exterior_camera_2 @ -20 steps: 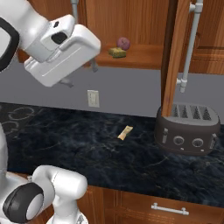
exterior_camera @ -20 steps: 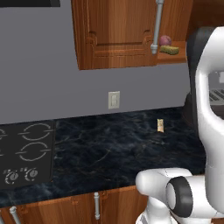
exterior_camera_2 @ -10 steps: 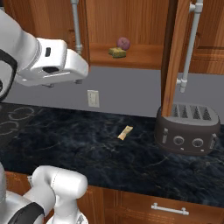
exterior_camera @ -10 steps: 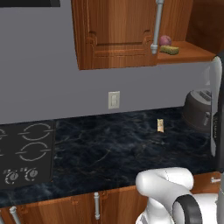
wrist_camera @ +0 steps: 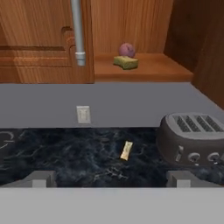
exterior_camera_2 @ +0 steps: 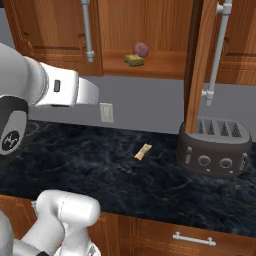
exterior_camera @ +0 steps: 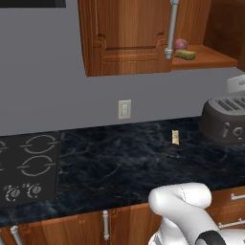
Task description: Pick the dish brush and sponge from the cabinet and place them on the counter.
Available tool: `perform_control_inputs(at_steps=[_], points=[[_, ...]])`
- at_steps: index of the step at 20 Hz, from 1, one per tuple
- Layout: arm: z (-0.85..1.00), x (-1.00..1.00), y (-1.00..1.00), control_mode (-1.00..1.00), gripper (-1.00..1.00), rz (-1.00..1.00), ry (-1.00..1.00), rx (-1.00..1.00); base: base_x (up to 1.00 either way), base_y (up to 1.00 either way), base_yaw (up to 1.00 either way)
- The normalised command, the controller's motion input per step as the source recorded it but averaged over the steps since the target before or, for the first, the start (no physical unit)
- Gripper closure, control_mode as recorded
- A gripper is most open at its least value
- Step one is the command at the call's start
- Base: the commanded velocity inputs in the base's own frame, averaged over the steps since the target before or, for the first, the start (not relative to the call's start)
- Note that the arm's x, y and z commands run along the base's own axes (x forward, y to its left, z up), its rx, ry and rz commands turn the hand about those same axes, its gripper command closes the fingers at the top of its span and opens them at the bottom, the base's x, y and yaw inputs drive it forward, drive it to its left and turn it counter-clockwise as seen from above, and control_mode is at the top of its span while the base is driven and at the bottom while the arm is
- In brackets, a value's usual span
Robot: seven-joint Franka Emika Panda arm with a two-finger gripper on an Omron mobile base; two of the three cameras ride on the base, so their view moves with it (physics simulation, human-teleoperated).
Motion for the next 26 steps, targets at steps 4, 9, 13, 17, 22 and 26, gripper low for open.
perform_control_inputs(at_steps=[4, 9, 13, 17, 22, 26], points=[[0.12, -0.32, 0.07, -1.00, -1.00, 0.09, -0.28, 0.13, 0.00, 0.00, 0.00], [0.01, -0.23, 0.17, -1.00, -1.00, 0.10, -0.33, 0.10, 0.00, 0.00, 0.00], [0.07, -0.21, 0.18, -1.00, -1.00, 0.05, -0.26, 0.02, 0.00, 0.00, 0.00], [0.10, -0.04, 0.31, -1.00, -1.00, 0.01, -0.19, 0.00, 0.00, 0.00, 0.00], [0.25, 0.00, 0.15, -1.00, -1.00, 0.00, -0.20, 0.00, 0.00, 0.00, 0.00], [0.21, 0.05, 0.03, -1.00, -1.00, 0.00, -0.11, 0.03, 0.00, 0.00, 0.00]])
